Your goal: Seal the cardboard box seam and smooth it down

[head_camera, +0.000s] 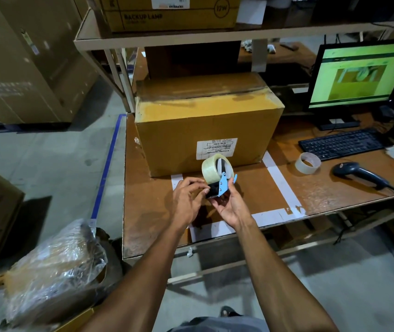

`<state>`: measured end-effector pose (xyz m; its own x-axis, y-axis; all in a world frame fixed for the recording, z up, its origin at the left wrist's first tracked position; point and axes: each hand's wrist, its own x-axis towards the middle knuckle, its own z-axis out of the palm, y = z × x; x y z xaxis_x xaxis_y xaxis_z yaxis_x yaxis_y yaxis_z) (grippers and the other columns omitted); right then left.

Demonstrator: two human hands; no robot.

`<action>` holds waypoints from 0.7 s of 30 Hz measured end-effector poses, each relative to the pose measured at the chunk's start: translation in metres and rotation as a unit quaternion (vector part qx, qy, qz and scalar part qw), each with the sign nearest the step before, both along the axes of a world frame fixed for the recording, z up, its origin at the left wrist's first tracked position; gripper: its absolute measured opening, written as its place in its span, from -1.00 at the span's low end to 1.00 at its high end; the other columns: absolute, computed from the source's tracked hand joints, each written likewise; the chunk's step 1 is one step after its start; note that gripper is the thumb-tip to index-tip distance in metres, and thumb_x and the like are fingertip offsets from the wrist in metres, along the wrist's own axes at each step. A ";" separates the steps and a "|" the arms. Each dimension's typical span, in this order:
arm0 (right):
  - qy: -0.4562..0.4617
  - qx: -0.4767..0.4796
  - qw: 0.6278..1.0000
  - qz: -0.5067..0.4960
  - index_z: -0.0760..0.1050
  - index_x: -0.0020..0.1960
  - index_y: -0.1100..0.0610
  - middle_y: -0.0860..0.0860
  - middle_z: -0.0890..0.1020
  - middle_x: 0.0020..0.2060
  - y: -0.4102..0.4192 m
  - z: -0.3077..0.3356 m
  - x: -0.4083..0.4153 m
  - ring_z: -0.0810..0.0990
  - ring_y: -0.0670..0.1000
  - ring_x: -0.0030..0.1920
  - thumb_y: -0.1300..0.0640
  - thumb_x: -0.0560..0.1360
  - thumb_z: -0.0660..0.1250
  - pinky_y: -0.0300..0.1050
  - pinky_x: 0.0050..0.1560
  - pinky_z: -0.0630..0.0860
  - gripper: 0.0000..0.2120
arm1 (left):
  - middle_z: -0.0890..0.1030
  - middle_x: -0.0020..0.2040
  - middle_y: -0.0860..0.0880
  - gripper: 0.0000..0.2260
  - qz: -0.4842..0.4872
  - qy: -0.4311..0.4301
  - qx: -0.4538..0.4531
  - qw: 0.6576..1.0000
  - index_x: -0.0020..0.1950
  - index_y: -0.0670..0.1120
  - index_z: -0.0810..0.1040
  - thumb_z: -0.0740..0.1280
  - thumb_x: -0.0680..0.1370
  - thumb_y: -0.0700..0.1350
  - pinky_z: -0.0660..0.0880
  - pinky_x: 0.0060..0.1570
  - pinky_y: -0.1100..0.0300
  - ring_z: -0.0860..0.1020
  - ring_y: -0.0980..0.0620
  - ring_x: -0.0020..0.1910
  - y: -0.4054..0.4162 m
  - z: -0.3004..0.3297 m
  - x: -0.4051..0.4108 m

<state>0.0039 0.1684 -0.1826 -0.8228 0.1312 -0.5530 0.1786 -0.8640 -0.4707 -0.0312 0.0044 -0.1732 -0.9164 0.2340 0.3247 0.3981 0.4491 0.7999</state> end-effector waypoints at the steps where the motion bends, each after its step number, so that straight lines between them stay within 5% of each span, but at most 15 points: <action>1: -0.002 -0.003 1.000 -0.006 0.57 0.39 0.20 0.30 0.63 0.32 0.000 0.000 -0.001 0.63 0.24 0.36 -0.11 0.68 0.36 0.18 0.22 0.69 -0.55 | 0.71 0.12 0.09 -0.90 -0.001 0.000 -0.001 1.000 0.06 -0.05 0.82 0.57 0.57 -0.19 0.43 0.13 0.51 0.60 0.27 0.13 0.001 0.000 -0.001; 6: -0.025 0.002 0.999 -0.035 0.53 0.44 0.18 0.31 0.60 0.32 -0.002 -0.004 -0.010 0.63 0.26 0.33 -0.07 0.69 0.35 0.19 0.10 0.74 -0.56 | 0.68 0.07 0.11 -0.92 -0.004 0.017 -0.031 0.999 0.03 -0.04 0.81 0.57 0.57 -0.19 0.55 0.06 0.24 0.61 0.12 0.08 0.006 0.003 -0.003; 13: -0.069 -0.004 0.996 -0.053 0.55 0.42 0.16 0.32 0.60 0.32 0.001 -0.015 -0.029 0.62 0.29 0.31 -0.02 0.70 0.34 0.26 0.37 0.59 -0.62 | 0.67 0.04 0.12 -0.90 -0.010 0.022 -0.049 0.998 0.01 -0.04 0.80 0.57 0.55 -0.22 0.64 0.02 -0.01 0.59 0.07 0.04 0.009 0.001 -0.007; 18: -0.076 -0.020 0.995 -0.054 0.54 0.43 0.16 0.33 0.60 0.32 0.000 -0.012 -0.038 0.64 0.28 0.17 -0.03 0.75 0.21 0.13 -0.18 0.72 -0.63 | 0.66 0.03 0.14 -0.91 -0.020 0.033 -0.053 0.998 0.00 -0.05 0.80 0.56 0.55 -0.22 0.65 -0.01 -0.03 0.61 0.07 0.01 0.012 0.002 -0.005; 21: -0.081 -0.012 0.995 -0.056 0.52 0.50 0.16 0.30 0.66 0.21 -0.003 -0.012 -0.045 0.65 0.24 0.04 -0.05 0.78 0.09 0.01 -0.23 0.68 -0.55 | 0.65 0.05 0.16 -0.93 -0.027 0.046 -0.052 0.997 0.01 -0.05 0.79 0.54 0.57 -0.20 0.66 -0.03 -0.02 0.63 0.09 0.01 0.014 0.004 -0.002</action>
